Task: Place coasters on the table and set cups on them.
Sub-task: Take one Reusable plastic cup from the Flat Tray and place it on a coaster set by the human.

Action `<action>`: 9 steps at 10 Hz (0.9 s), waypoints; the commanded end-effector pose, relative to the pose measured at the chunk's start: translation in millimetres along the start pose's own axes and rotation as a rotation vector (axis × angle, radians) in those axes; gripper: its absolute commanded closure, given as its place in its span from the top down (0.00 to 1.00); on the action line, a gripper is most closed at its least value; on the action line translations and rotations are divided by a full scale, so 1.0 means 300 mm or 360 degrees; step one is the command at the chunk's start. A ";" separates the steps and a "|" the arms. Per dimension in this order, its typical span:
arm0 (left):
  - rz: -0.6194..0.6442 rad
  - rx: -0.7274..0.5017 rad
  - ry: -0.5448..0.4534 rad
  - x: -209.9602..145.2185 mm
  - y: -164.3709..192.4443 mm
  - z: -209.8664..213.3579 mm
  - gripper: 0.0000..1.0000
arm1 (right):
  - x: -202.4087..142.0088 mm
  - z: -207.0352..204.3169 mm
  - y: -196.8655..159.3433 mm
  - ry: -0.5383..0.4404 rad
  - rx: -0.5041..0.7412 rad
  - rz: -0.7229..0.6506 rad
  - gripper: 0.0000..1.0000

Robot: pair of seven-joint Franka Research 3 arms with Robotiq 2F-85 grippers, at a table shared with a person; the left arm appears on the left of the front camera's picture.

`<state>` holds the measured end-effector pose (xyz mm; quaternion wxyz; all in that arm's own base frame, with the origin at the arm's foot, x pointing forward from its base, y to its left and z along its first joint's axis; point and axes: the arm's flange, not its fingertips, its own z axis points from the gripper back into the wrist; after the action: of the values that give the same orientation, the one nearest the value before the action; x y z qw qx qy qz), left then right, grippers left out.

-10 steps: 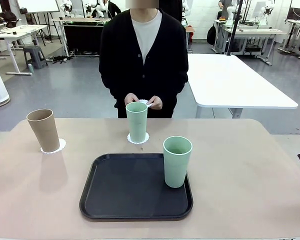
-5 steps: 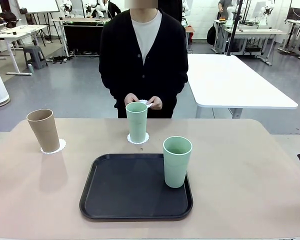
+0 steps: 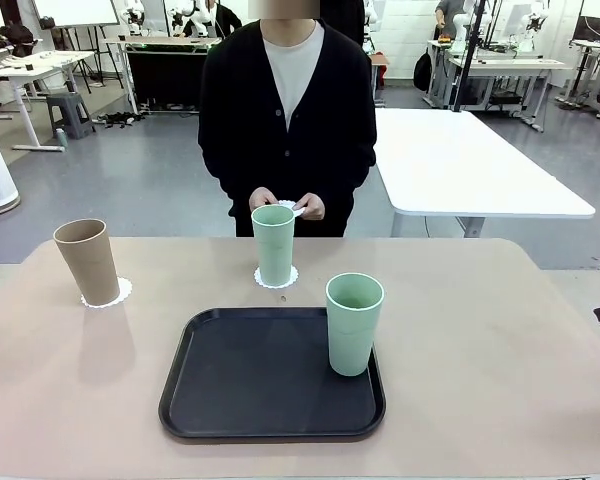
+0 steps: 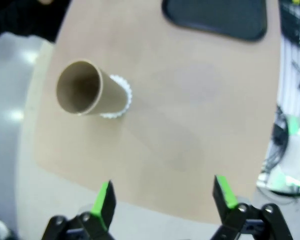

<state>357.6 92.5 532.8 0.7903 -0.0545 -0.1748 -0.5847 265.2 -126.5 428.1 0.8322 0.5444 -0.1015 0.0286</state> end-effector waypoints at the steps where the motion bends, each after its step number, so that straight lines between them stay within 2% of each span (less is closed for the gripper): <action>1: 0.0642 -0.0138 -0.0207 -0.009 -0.048 -0.046 1.00 | 0.001 0.000 0.001 -0.0013 0.0022 0.0015 1.00; 2: 0.0986 -0.0260 -0.0130 -0.034 -0.088 -0.096 1.00 | 0.001 0.000 0.001 -0.0013 0.0022 0.0015 1.00; 3: 0.1150 -0.0318 0.0082 -0.049 -0.113 -0.136 1.00 | 0.001 0.000 0.001 -0.0013 0.0022 0.0015 1.00; 4: 0.1233 -0.0360 0.0197 -0.050 -0.130 -0.159 1.00 | 0.001 0.000 0.001 -0.0013 0.0022 0.0015 1.00; 5: 0.1277 -0.0402 0.0203 -0.057 -0.159 -0.179 1.00 | 0.001 0.000 0.001 -0.0013 0.0022 0.0015 1.00; 6: 0.1234 -0.0416 0.0065 -0.057 -0.162 -0.165 1.00 | 0.001 0.000 0.001 -0.0013 0.0022 0.0015 1.00; 7: 0.1192 -0.0325 0.0197 -0.088 -0.127 -0.193 1.00 | 0.001 0.000 0.001 -0.0013 0.0022 0.0015 1.00; 8: 0.1256 -0.0379 0.0196 -0.083 -0.146 -0.202 1.00 | 0.001 0.000 0.001 -0.0013 0.0022 0.0015 1.00; 9: 0.1311 -0.0558 -0.0121 -0.140 -0.138 -0.187 1.00 | 0.001 0.000 0.001 -0.0013 0.0022 0.0015 1.00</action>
<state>321.4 88.3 462.0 0.9457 -0.2055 -0.0374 -0.2489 265.1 -126.6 428.0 0.8322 0.5444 -0.1015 0.0284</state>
